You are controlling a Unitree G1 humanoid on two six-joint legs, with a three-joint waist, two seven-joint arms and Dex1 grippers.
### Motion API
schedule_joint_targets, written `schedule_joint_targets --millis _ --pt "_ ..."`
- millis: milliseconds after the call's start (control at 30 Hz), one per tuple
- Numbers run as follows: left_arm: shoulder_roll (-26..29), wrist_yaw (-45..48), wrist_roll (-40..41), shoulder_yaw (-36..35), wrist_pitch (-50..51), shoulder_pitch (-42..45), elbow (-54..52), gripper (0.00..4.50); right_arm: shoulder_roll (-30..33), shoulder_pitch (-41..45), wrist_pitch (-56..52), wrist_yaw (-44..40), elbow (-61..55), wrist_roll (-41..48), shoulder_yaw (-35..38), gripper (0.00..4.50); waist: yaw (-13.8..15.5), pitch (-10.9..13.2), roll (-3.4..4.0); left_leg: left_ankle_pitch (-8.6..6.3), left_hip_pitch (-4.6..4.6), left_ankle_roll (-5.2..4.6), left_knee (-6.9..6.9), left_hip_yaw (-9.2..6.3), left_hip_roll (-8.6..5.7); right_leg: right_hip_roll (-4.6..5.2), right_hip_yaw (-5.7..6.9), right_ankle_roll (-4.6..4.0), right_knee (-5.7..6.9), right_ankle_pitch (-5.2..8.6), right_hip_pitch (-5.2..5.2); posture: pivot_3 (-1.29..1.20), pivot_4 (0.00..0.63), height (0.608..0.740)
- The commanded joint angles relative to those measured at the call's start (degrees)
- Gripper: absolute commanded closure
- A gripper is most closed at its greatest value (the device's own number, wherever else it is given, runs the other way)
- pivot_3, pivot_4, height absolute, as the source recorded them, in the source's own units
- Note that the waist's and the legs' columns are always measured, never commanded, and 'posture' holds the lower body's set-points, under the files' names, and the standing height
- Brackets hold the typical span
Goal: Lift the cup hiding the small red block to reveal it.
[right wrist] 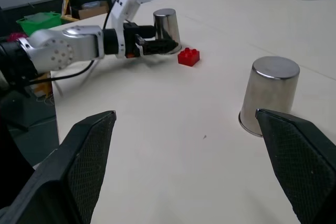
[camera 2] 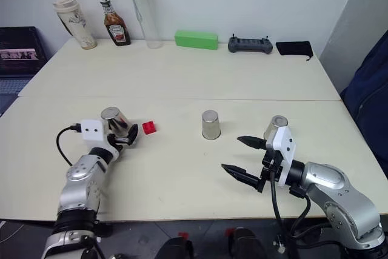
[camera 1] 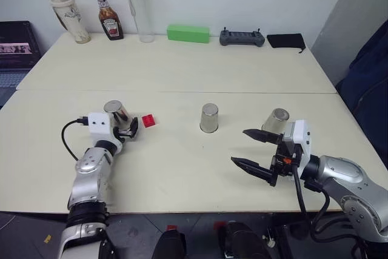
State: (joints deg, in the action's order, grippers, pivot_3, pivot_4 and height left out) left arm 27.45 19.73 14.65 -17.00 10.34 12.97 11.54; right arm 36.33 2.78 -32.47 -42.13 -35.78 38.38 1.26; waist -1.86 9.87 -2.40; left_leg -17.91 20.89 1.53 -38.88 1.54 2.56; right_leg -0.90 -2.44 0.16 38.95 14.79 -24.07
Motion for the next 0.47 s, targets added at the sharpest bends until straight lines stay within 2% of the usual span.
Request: schedule_joint_targets --millis 33,133,233,367,467 --pt "6.8 5.3 4.2 -3.9 9.0 -5.4 -11.6 0.01 1.0 -2.1 0.5 -0.4 -2.4 1.4 3.0 0.0 0.0 0.0 0.0 0.0 0.0 0.0 0.0 0.0 0.01 0.0 0.01 0.0 0.01 0.0 -0.01 0.0 0.15 0.74" --pt "14.8 12.2 8.4 -8.3 17.6 -12.3 -16.8 0.01 2.0 -4.3 0.6 -1.3 -2.2 2.2 5.1 0.0 0.0 0.0 0.0 0.0 -0.02 0.0 0.0 0.0 0.02 -0.01 0.02 0.22 0.02 0.16 -0.01 0.0 0.15 0.74" --pt "20.3 19.1 13.0 -10.5 23.6 -18.4 -23.3 0.01 2.8 -5.4 1.2 -2.1 -1.6 2.1 6.1 0.0 0.0 0.0 0.04 0.0 -0.06 0.0 0.01 0.07 0.04 0.0 -0.01 0.24 -0.01 0.22 -0.03 0.0 0.15 0.74" --pt "23.8 24.7 20.3 -12.0 29.3 -19.0 -30.1 0.01 3.1 -6.0 1.3 -2.7 -0.8 2.0 7.1 0.0 0.8 0.1 0.08 0.01 -0.08 0.01 -0.03 0.05 -0.02 0.07 0.02 0.23 -0.01 0.23 0.02 0.0 0.15 0.74" --pt "24.0 24.7 22.4 -12.2 31.3 -16.4 -30.8 0.01 3.4 -6.7 1.5 -3.3 -0.7 1.8 7.3 0.0 1.1 0.1 0.08 0.03 -0.09 0.01 -0.05 0.1 -0.01 0.08 0.05 0.24 0.01 0.22 0.03 0.0 0.15 0.74"
